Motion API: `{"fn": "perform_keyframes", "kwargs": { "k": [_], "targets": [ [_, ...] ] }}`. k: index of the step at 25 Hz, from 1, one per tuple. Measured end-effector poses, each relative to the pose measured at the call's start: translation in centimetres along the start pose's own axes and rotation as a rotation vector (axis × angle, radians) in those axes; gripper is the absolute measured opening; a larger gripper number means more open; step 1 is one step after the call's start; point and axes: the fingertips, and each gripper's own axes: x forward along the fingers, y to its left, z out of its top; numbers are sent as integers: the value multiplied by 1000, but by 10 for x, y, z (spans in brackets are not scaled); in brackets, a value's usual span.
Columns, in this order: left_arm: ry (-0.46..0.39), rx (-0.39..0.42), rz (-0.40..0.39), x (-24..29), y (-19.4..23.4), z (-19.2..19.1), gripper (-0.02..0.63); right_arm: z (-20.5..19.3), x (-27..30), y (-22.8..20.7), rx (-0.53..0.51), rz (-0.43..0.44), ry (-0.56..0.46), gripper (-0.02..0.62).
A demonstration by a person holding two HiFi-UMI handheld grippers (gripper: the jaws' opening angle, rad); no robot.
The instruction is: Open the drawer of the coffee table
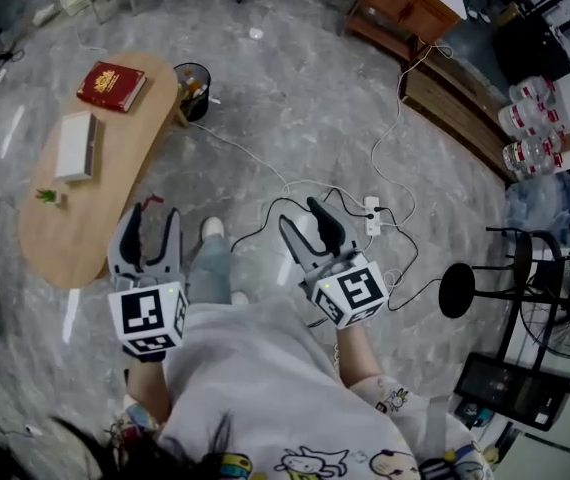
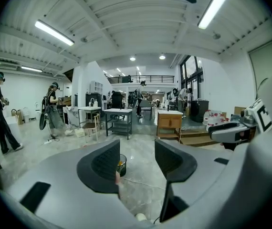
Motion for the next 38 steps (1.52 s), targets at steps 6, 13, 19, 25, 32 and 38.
{"fn": "perform_keyframes", "kwargs": {
  "k": [6, 13, 19, 25, 32, 38],
  "targets": [
    [6, -17, -13, 63, 37, 26, 229, 21, 63, -27, -1, -1, 40, 206],
    [5, -20, -19, 126, 79, 50, 241, 49, 139, -51, 8, -8, 47, 210],
    [25, -58, -13, 163, 110, 50, 245, 54, 189, -57, 11, 2, 76, 210],
    [61, -71, -13, 183, 132, 45, 245, 58, 224, -57, 17, 6, 108, 210],
    [83, -111, 18, 201, 150, 40, 245, 62, 256, -68, 14, 24, 142, 210],
    [48, -137, 118, 219, 179, 57, 245, 75, 305, -80, -13, 107, 146, 210]
  ]
}}
